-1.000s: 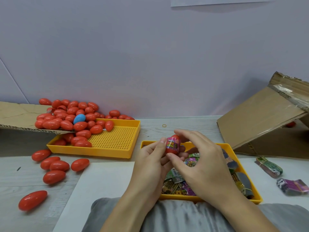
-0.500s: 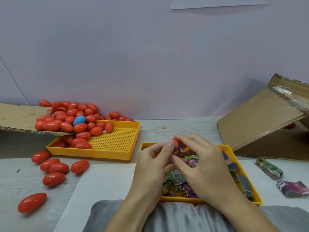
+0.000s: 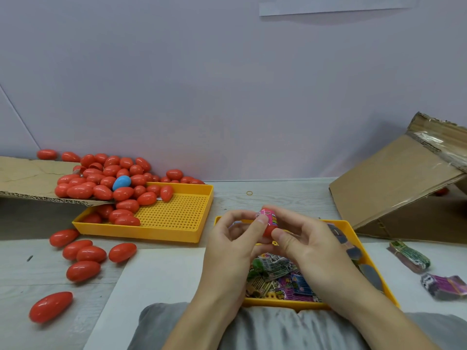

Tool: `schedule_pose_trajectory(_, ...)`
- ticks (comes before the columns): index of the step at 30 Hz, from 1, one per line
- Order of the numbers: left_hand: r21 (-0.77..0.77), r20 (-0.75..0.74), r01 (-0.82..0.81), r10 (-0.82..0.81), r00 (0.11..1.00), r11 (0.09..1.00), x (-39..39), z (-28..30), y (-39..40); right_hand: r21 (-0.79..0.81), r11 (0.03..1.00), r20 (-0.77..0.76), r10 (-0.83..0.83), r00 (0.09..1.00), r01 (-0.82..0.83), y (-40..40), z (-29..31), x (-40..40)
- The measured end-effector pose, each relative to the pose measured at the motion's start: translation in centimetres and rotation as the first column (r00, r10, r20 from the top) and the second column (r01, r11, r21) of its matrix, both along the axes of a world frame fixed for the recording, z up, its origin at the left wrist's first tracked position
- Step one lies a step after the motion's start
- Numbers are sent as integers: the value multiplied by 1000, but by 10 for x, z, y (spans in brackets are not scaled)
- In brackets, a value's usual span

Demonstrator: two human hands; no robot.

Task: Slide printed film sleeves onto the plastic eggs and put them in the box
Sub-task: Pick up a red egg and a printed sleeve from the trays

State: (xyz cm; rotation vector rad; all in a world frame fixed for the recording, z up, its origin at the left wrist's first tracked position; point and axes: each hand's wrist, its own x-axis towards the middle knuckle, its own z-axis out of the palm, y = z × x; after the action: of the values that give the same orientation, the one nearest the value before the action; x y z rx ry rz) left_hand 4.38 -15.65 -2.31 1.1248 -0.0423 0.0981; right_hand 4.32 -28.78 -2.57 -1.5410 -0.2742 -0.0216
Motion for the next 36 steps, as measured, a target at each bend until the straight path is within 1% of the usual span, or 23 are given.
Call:
schedule_pose_trajectory(4, 8, -10, 2, -2, 1000, 1000, -1, 2, -1, -1, 1000, 5, 3, 1000, -3, -1, -1, 1)
schedule_pose_trajectory(6, 6, -30, -1, 1, 1000, 1000, -2, 2, 0, -22, 999, 49, -39, 998, 40, -1, -1, 1)
schedule_pose_trajectory(9, 5, -77, -4, 4, 997, 1000, -2, 2, 2, -107, 986, 142, -108, 984, 124, 0, -2, 0)
schedule_pose_trajectory(11, 47, -78, 0, 4, 997, 999, -1, 1, 2, -223, 955, 220, -148, 964, 197, 1, -3, -1)
schedule_pose_trajectory(13, 60, -102, 59, -52, 993, 997, -1, 2, 2, -317, 898, 309, -206, 929, 305, 2, -2, -3)
schedule_pose_trajectory(15, -13, -168, 165, -165, 972, 986, -2, 5, 2, -338, 855, 394, -250, 884, 393, 3, 0, -4)
schedule_pose_trajectory(17, -83, -212, 244, -256, 943, 966, -3, 8, 2, -330, 848, 436, -253, 864, 415, 4, 2, -4)
schedule_pose_trajectory(19, -110, -230, 270, -289, 929, 957, -4, 9, 3, -335, 840, 463, -248, 851, 427, 6, 3, -5)
schedule_pose_trajectory(24, -62, -221, 279, -286, 932, 958, -2, 8, 2, -382, 793, 520, -240, 820, 475, 5, 4, -7)
schedule_pose_trajectory(27, -34, -196, 311, -311, 930, 950, -3, 8, 3, -373, 796, 526, -241, 815, 477, 5, 5, -7)
schedule_pose_trajectory(33, -83, -189, 336, -346, 919, 938, 0, 6, 4, -356, 810, 512, -248, 822, 466, 5, 6, -9)
schedule_pose_trajectory(36, -141, -202, 304, -328, 923, 942, 2, 5, 7, -326, 849, 466, -239, 852, 416, 4, 4, -8)
